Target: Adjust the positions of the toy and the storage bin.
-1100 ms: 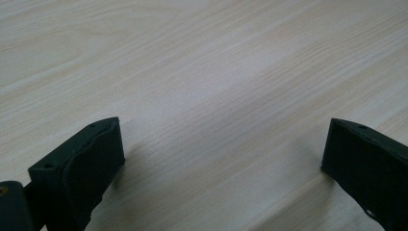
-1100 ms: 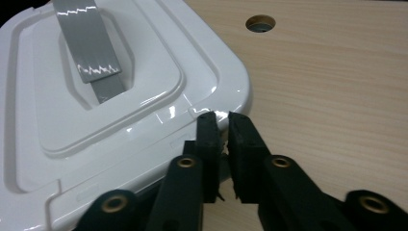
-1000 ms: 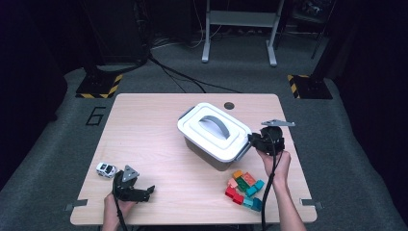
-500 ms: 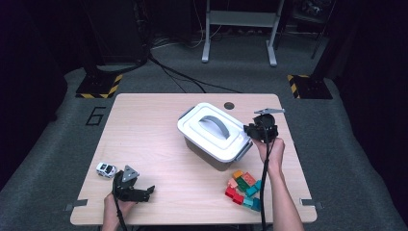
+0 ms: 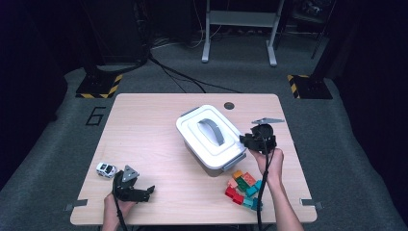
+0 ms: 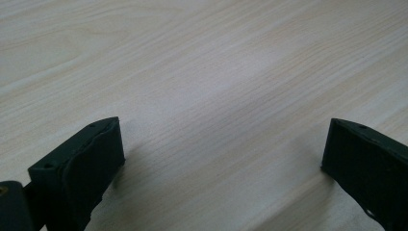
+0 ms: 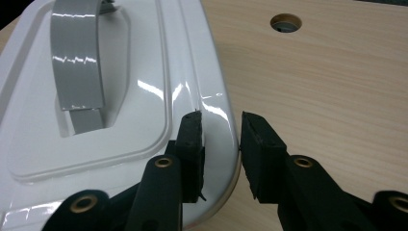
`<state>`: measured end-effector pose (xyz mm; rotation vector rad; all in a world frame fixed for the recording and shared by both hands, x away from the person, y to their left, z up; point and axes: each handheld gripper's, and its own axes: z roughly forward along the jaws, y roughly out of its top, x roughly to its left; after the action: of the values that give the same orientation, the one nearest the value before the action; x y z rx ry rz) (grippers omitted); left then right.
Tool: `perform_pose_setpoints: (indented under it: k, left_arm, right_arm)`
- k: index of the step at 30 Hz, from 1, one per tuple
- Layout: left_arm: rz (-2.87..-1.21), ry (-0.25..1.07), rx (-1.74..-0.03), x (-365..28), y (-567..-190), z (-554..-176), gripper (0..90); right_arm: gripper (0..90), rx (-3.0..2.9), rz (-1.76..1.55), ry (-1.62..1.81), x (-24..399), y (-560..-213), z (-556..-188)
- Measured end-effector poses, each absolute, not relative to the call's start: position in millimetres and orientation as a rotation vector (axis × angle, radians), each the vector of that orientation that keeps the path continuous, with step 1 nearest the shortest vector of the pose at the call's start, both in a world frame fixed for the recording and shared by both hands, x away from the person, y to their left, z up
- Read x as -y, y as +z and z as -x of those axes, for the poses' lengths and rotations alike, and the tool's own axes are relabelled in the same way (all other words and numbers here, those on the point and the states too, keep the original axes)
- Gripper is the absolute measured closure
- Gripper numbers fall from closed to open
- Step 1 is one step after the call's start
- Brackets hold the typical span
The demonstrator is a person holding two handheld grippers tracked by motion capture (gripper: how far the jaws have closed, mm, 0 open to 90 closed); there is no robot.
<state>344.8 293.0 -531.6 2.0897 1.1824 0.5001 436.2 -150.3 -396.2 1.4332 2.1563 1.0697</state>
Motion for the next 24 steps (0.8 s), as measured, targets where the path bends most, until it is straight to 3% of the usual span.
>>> perform_pose_setpoints:
  k: [14, 24]
  left_arm:
    - [-2.090, 0.500, -1.184, -293.0, -531.5, -344.7, 0.9]
    - [-2.091, 0.502, -1.183, -293.0, -531.5, -344.7, 0.9]
  right_arm:
    - [67.6, -2.258, -1.302, 1.189, 109.4, -401.1, -406.4]
    - [30.1, -2.113, -1.328, 1.217, 153.0, -398.6, -396.9]
